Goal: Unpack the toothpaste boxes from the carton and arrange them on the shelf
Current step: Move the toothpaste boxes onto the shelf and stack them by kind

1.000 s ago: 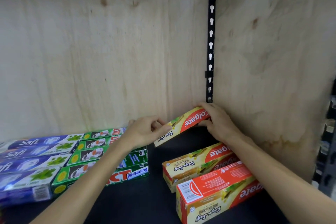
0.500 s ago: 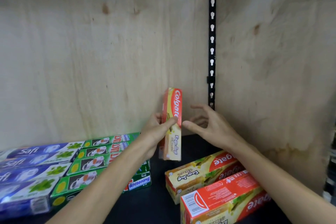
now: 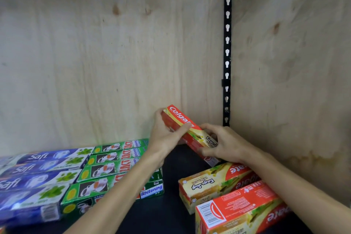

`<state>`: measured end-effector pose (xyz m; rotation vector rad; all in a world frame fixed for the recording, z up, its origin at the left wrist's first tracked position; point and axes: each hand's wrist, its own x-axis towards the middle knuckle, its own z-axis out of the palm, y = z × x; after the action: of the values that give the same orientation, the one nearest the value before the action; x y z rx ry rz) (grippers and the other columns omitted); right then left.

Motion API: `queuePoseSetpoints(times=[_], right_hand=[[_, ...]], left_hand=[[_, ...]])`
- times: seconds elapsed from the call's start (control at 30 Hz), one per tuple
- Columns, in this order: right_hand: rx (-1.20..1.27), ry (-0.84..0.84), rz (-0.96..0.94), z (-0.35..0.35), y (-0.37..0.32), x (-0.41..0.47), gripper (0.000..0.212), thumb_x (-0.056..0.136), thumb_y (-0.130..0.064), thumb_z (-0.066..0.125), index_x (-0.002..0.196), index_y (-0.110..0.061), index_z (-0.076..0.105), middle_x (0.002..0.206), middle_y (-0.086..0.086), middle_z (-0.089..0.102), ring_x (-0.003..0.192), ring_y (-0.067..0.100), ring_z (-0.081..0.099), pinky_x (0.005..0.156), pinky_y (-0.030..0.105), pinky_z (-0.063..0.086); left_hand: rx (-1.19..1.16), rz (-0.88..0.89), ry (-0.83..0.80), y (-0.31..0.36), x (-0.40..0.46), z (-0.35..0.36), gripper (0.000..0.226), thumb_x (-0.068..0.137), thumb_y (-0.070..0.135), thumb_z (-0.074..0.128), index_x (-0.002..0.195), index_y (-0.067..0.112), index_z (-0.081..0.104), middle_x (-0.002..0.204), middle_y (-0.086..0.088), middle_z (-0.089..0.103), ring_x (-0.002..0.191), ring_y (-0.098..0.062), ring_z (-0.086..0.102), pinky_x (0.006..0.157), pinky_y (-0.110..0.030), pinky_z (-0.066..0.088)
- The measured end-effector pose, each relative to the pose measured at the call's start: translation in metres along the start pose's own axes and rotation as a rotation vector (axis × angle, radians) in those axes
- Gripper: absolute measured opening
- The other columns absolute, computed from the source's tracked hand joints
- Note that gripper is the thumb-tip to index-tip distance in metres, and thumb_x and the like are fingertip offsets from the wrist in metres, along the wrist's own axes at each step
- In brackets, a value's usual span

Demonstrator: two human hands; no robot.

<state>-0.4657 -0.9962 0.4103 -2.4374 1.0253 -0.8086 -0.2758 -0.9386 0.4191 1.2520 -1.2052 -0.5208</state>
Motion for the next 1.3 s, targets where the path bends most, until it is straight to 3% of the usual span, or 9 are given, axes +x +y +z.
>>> queuePoseSetpoints(times=[0.17,0.27,0.37,0.47,0.63,0.83,0.93,1.1,1.3], right_hand=[[-0.110,-0.007,0.125,-0.002,0.016,0.002,0.069,0.088,-0.031,0.074,0.147,-0.044,0.041,0.139,-0.010,0.049,0.123,0.012,0.051,0.102,0.040,0.048],[-0.143,-0.046,0.197,-0.003,0.020,0.003,0.068,0.092,-0.018,0.070,0.149,-0.041,0.040,0.147,-0.003,0.043,0.130,0.018,0.046,0.106,0.040,0.044],[-0.192,-0.072,0.210,-0.001,0.021,0.004,0.065,0.095,-0.015,0.066,0.150,-0.038,0.042,0.150,0.002,0.043,0.137,0.023,0.041,0.113,0.044,0.037],[-0.315,-0.087,0.241,0.001,0.021,0.006,0.063,0.098,-0.026,0.060,0.151,-0.048,0.034,0.155,0.003,0.034,0.145,0.028,0.023,0.119,0.053,0.022],[-0.496,-0.133,0.287,0.003,0.010,0.010,0.061,0.101,-0.031,0.054,0.150,-0.056,0.028,0.153,0.010,0.023,0.142,0.037,0.020,0.116,0.055,0.023],[-0.482,-0.260,0.287,-0.010,-0.007,0.026,0.055,0.098,-0.031,0.062,0.146,-0.049,0.042,0.146,0.011,0.027,0.140,0.039,0.026,0.116,0.055,0.029],[-0.431,-0.219,0.282,-0.006,-0.002,0.030,0.059,0.094,-0.032,0.067,0.145,-0.048,0.043,0.142,0.008,0.028,0.137,0.033,0.032,0.115,0.053,0.032],[-0.171,0.020,0.281,0.012,0.003,0.038,0.077,0.086,-0.017,0.077,0.141,-0.035,0.027,0.147,0.008,0.026,0.129,0.026,0.041,0.108,0.038,0.039],[-0.248,0.068,0.227,0.006,0.016,0.041,0.086,0.072,-0.038,0.088,0.130,-0.029,0.024,0.122,-0.006,0.033,0.109,0.013,0.047,0.098,0.035,0.045]], left_hand=[[0.622,0.043,-0.072,-0.007,0.017,-0.040,0.033,0.088,0.044,0.073,0.106,0.021,0.058,0.115,0.001,0.060,0.101,-0.012,0.060,0.076,-0.021,0.046],[0.717,-0.082,-0.228,-0.012,0.011,-0.045,0.035,0.087,0.048,0.073,0.109,0.025,0.058,0.107,0.010,0.067,0.098,-0.009,0.060,0.094,-0.031,0.047],[0.898,-0.050,-0.195,-0.020,0.008,-0.039,0.056,0.084,0.052,0.075,0.128,0.027,0.051,0.111,0.010,0.070,0.115,-0.016,0.060,0.118,-0.056,0.023],[0.889,-0.008,-0.183,-0.023,0.013,-0.037,0.075,0.080,0.050,0.079,0.144,0.029,0.047,0.121,0.002,0.068,0.127,-0.023,0.051,0.114,-0.051,0.032],[1.006,0.050,-0.239,-0.024,0.014,-0.035,0.050,0.081,0.052,0.076,0.128,0.038,0.063,0.121,0.002,0.058,0.125,-0.022,0.035,0.107,-0.043,0.036],[0.895,-0.006,-0.207,-0.028,0.025,-0.040,0.029,0.073,0.048,0.085,0.093,0.037,0.068,0.104,0.010,0.066,0.112,-0.019,0.057,0.100,-0.044,0.049],[0.852,-0.025,-0.193,-0.027,0.029,-0.042,0.029,0.073,0.036,0.089,0.094,0.027,0.070,0.095,0.009,0.069,0.091,-0.011,0.062,0.087,-0.034,0.055],[0.820,-0.078,-0.163,-0.030,0.037,-0.050,0.043,0.068,0.035,0.092,0.101,0.022,0.069,0.106,0.005,0.068,0.093,-0.011,0.063,0.082,-0.028,0.051],[0.823,-0.117,-0.119,-0.033,0.040,-0.054,0.049,0.068,0.040,0.091,0.104,0.022,0.064,0.105,0.006,0.067,0.093,-0.013,0.063,0.084,-0.030,0.052]])
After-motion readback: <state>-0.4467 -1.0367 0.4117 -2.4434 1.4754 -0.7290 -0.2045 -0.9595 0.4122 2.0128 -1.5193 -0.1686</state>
